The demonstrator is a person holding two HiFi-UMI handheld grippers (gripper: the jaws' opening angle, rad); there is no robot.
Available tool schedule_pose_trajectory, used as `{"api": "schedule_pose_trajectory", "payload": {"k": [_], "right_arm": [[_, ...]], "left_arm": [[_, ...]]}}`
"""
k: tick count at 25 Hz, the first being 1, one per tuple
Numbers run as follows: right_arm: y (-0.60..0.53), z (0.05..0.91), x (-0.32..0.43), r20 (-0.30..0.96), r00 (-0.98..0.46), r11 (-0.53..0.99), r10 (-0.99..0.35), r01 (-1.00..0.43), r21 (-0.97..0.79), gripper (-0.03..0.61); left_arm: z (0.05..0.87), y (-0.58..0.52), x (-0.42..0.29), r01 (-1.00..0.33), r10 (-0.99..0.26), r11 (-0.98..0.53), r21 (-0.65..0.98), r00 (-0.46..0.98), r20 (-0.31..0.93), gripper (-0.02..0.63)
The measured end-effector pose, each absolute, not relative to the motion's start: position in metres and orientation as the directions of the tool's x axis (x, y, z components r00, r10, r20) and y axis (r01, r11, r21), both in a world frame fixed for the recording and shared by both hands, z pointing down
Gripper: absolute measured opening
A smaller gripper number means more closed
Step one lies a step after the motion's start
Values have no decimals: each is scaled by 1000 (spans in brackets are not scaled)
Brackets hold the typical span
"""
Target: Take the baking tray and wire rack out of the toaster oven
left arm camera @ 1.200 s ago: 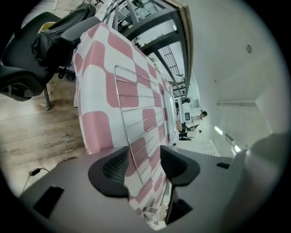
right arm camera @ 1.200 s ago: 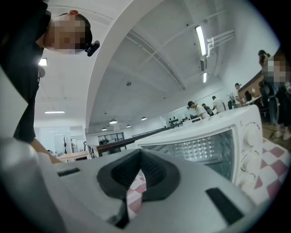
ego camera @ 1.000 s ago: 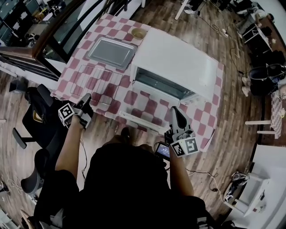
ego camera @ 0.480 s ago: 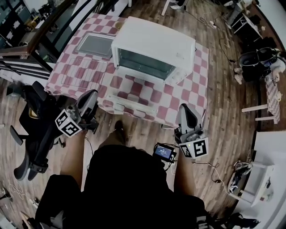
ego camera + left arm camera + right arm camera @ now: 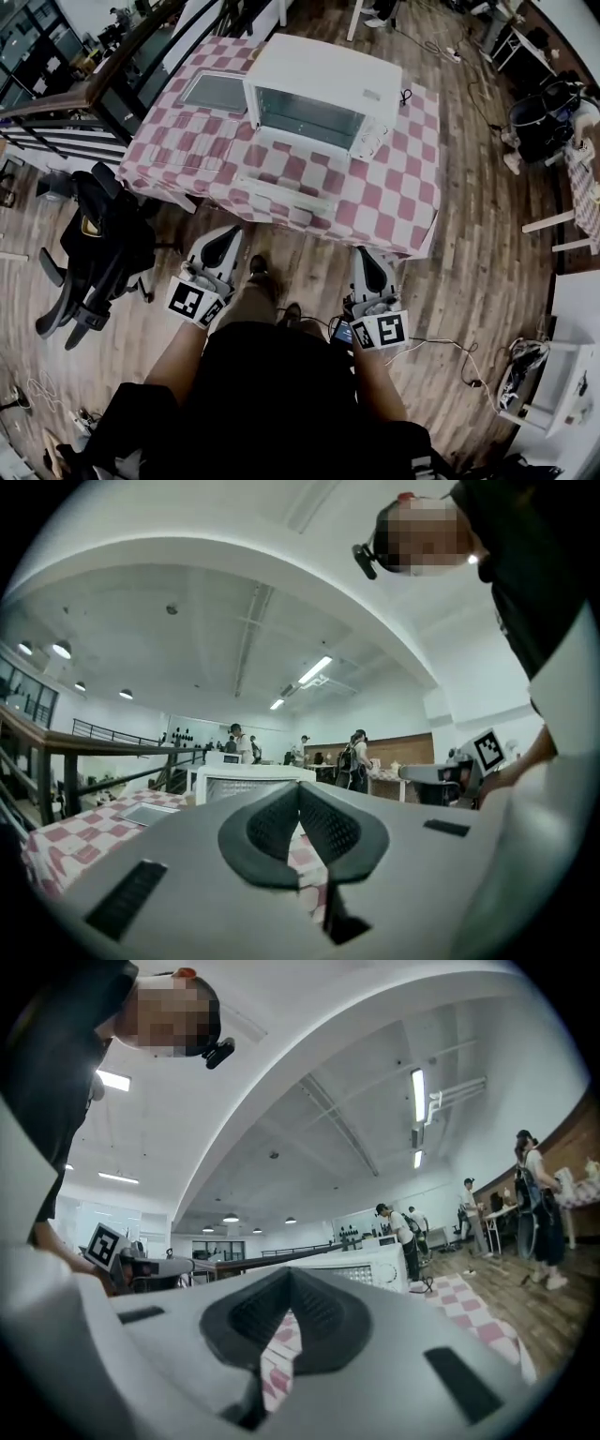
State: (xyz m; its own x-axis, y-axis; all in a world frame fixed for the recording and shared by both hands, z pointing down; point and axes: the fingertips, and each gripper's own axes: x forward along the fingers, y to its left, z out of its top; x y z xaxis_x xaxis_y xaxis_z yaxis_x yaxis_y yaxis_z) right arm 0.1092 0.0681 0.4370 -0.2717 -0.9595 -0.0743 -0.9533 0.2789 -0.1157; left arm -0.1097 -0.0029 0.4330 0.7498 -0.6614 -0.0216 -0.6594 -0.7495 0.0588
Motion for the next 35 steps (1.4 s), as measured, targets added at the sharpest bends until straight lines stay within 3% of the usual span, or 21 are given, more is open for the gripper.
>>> {"api": "schedule_pose_trajectory", "payload": {"k": [5,21,27,35], "right_arm": [[90,439,80,-68,-267,274,-961,-954,-119,3],[153,421,-45,-51,-183,186,-982,-981,-58,3],[183,421,-92,-11,-162,162,-987,-986,-28,3],[216,419,-110,-10,-187,187,-982,-980,-65,3]], "left_arm": [[431,31,-124,-677,-678,-735,-34,735,15,-5],[440,89,-248,-567,-569,-821,66,822,-11,-5],[463,109,-297,-543,-543,-832,110,839,37,-5],[454,123,-322,-591,-602,-789,166,798,-25,-5]]}}
